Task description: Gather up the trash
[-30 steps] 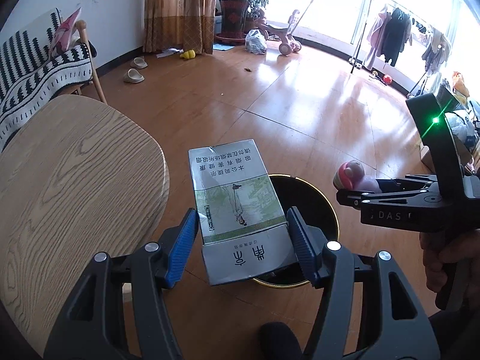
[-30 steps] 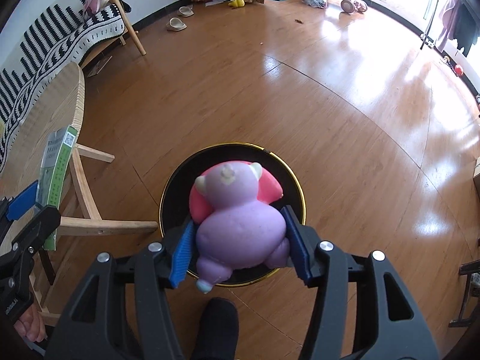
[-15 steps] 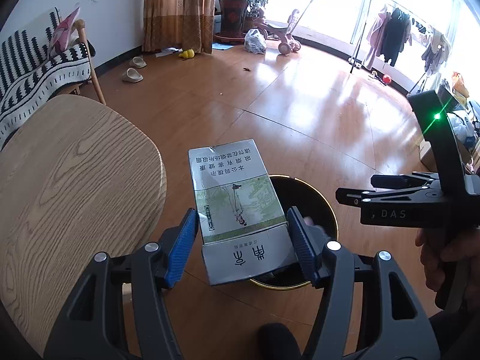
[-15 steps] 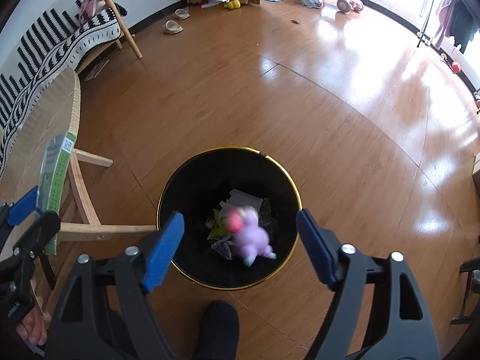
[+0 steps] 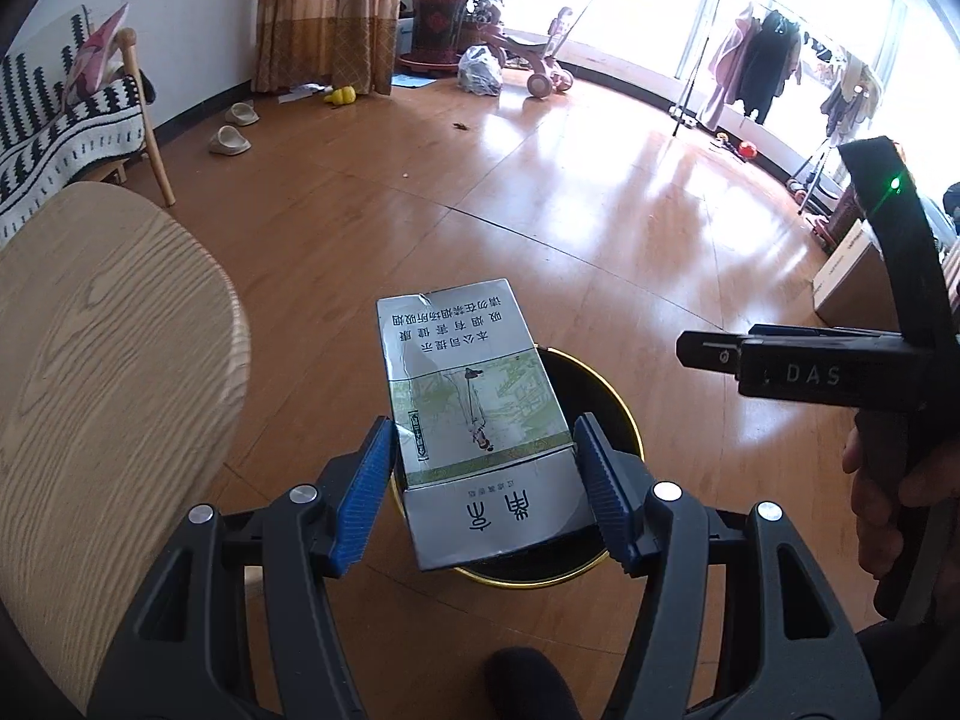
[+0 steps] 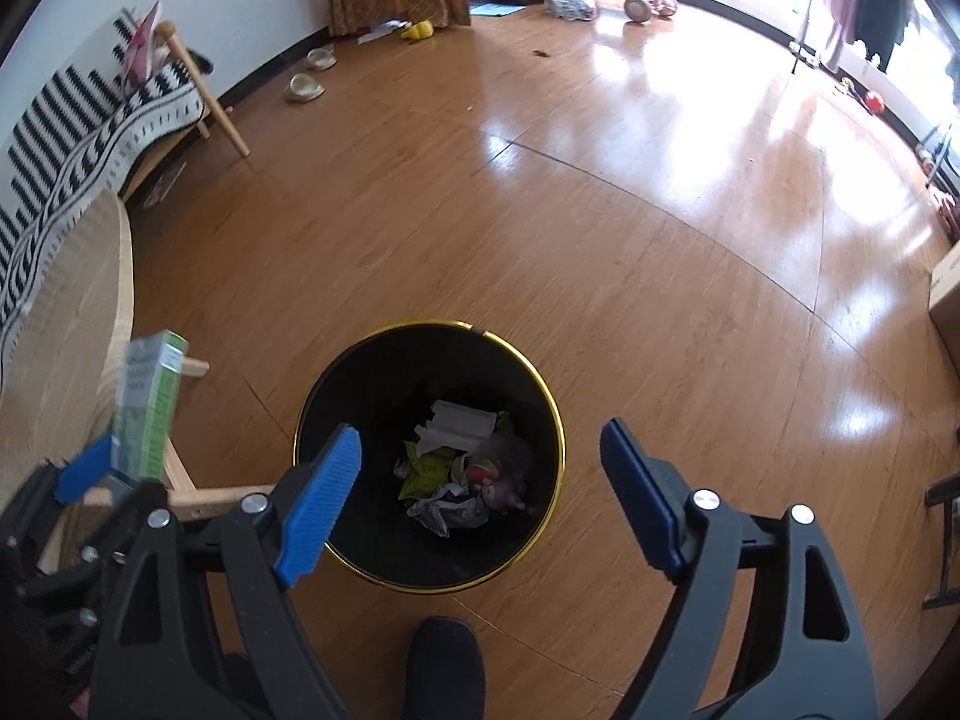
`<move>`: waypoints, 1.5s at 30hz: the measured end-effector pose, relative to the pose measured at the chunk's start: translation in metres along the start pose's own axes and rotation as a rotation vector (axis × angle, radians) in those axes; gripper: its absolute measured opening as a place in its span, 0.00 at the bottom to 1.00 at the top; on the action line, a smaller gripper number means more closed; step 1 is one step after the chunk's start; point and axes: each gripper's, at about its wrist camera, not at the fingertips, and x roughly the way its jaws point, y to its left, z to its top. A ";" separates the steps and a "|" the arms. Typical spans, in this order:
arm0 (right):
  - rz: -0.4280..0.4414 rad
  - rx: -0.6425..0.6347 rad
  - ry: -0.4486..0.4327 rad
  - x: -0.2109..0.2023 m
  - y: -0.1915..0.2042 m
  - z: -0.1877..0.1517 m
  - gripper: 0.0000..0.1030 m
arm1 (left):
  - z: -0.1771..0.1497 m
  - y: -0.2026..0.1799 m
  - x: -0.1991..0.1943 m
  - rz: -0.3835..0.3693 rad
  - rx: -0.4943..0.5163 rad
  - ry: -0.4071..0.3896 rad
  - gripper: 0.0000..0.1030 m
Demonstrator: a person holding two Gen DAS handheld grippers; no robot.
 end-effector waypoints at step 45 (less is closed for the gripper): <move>0.492 -0.821 -0.143 -0.086 0.517 -0.166 0.86 | -0.226 0.344 -0.375 0.749 -0.683 -0.231 0.94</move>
